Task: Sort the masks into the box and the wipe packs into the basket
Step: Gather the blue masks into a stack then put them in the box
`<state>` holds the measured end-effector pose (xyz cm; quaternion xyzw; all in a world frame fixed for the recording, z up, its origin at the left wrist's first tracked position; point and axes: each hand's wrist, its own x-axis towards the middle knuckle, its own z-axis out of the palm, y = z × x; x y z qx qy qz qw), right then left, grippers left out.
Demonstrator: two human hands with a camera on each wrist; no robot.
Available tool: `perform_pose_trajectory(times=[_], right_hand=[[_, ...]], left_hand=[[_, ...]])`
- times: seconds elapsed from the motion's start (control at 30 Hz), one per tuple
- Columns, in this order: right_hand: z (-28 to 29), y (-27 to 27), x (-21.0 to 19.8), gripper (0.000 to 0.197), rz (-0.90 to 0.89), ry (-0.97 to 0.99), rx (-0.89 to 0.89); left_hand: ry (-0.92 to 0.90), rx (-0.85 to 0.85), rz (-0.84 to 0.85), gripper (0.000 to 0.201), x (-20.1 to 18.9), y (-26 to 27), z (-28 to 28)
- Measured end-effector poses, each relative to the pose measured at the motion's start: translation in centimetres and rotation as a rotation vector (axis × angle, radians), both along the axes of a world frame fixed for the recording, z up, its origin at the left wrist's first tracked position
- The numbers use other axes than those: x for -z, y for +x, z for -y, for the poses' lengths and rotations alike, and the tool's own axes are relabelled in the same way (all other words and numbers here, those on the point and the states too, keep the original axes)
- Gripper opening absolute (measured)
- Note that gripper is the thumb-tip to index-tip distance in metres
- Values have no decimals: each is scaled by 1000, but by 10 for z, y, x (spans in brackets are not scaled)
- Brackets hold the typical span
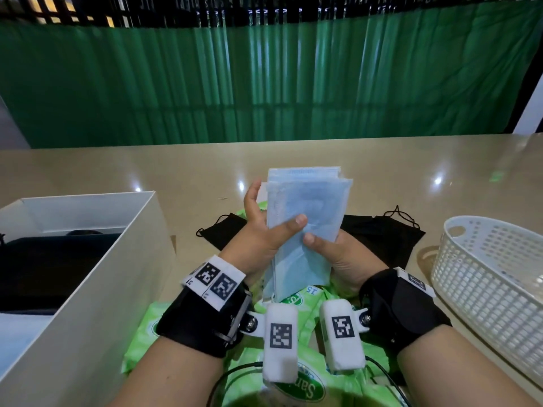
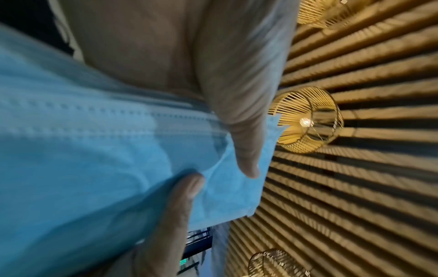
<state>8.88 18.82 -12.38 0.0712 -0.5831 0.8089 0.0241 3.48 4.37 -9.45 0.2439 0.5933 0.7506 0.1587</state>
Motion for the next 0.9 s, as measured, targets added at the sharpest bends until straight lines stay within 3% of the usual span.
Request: perform_pose_trajectory(times=[0.07, 0.17, 0.23, 0.33, 0.37, 0.43, 0.5, 0.53, 0.7, 0.83, 0.9], right_hand=[[0, 1, -1, 75, -16, -23, 11], [2, 3, -4, 80, -35, -38, 36], [3, 2, -5, 85, -1, 6, 62], [2, -1, -4, 96, 55, 97, 76], [1, 0, -4, 91, 81, 117, 71], [0, 1, -4, 59, 102, 108, 41], [0, 2, -5, 22, 110, 58, 71], [-2, 1, -5, 16, 115, 28, 97], [-12, 0, -8, 11, 70, -277, 134], [-16, 0, -9, 33, -33, -583, 38], [-16, 0, -10, 37, -26, -604, -32]], left_hand=[[39, 82, 148, 113, -3, 1, 1], [-88, 247, 133, 78, -9, 8, 6], [-101, 180, 159, 53, -12, 8, 8], [148, 39, 321, 40, -20, 2, 12], [246, -14, 383, 37, -22, -1, 15], [376, -79, 456, 35, -25, -7, 22], [420, -100, 482, 36, -26, -10, 27], [429, -98, 498, 36, -27, -8, 28], [466, -132, 572, 39, -27, -13, 33], [517, -186, 652, 38, -27, -18, 39], [554, -181, 666, 37, -27, -17, 37]])
